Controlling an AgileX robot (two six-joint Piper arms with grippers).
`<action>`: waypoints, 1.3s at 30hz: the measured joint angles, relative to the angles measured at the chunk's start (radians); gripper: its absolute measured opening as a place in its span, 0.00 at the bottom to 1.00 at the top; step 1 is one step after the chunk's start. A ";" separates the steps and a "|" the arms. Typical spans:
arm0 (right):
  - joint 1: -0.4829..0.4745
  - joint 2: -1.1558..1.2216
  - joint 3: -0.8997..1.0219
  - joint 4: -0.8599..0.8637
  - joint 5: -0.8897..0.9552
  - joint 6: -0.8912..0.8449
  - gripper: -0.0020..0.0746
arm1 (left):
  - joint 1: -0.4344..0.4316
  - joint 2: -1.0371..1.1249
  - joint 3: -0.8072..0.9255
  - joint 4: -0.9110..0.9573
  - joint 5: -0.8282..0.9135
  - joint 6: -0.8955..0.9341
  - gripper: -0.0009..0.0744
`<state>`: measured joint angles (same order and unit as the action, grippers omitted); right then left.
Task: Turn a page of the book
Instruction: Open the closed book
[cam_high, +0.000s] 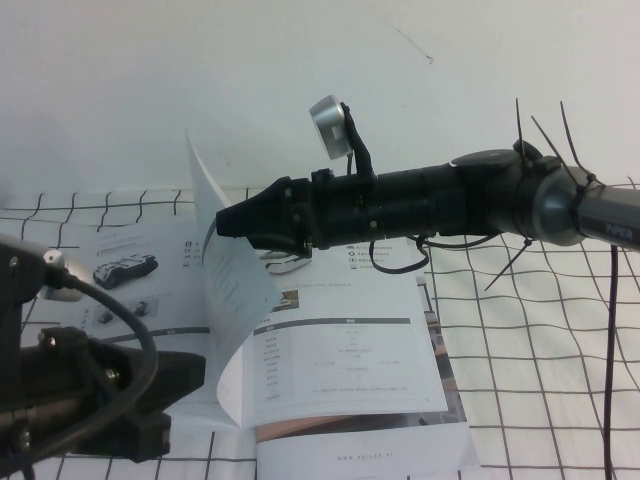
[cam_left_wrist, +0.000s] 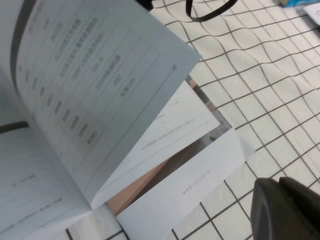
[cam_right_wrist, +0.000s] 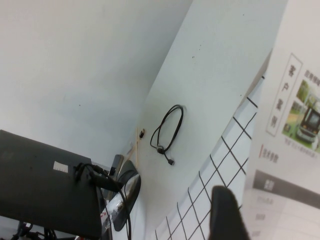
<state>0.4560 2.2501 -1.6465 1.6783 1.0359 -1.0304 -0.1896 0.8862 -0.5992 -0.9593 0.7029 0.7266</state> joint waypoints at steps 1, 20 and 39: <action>0.000 0.000 0.000 0.000 0.000 0.000 0.53 | 0.000 0.004 0.000 -0.020 -0.005 0.015 0.01; 0.011 0.000 0.000 0.002 0.000 -0.002 0.53 | -0.184 0.094 0.004 -0.055 -0.174 0.041 0.01; 0.013 0.000 0.000 0.002 0.006 -0.004 0.53 | -0.592 0.360 0.132 -0.192 -0.892 0.041 0.01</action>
<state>0.4693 2.2501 -1.6465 1.6800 1.0421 -1.0348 -0.7816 1.2464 -0.4671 -1.1516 -0.1888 0.7674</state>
